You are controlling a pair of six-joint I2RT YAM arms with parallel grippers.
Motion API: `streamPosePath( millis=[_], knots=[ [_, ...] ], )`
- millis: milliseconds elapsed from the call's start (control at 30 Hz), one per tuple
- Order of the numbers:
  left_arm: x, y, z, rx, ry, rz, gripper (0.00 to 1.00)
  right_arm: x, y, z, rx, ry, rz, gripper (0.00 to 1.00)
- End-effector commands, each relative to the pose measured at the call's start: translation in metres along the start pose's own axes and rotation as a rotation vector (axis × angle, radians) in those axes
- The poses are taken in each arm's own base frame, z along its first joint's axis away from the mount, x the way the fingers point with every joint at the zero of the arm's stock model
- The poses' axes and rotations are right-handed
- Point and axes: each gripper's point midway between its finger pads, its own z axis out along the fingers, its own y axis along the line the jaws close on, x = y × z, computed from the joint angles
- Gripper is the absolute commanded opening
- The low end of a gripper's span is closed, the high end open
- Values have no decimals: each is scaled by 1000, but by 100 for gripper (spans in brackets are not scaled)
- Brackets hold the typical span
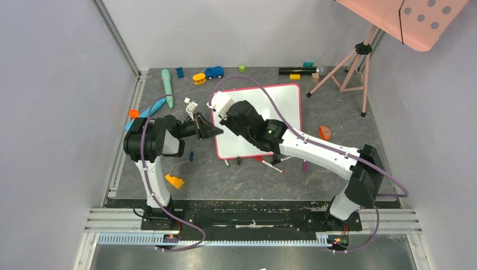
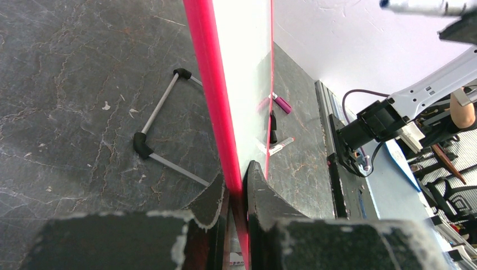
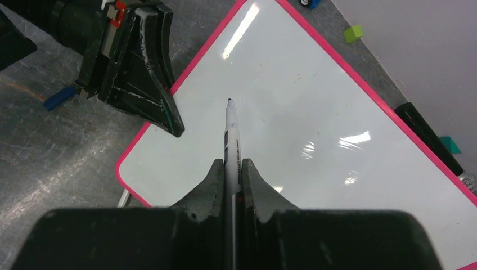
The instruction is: Write a sentence on the whiteboard
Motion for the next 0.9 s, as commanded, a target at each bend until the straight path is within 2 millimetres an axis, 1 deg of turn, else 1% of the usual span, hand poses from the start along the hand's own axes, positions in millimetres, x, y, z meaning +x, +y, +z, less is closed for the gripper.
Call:
streamPosePath(
  millis=[0, 200, 333, 533, 700, 867],
  knots=[
    [11, 29, 4, -61, -29, 207, 2, -34, -16, 6, 8, -82, 68, 0],
    [12, 28, 4, -59, -27, 211, 2, -43, -17, 22, 10, -83, 67, 0],
    [12, 28, 2, -74, -34, 223, 2, -49, -21, 31, 30, -85, 78, 0],
    [9, 27, 1, -107, -55, 232, 2, -52, -28, 42, 49, -80, 127, 0],
    [2, 29, -1, -155, -86, 243, 2, -56, -34, 41, 58, -106, 181, 0],
    [1, 33, -5, -212, -114, 244, 2, -58, -36, 38, 54, -120, 197, 0]
  ],
)
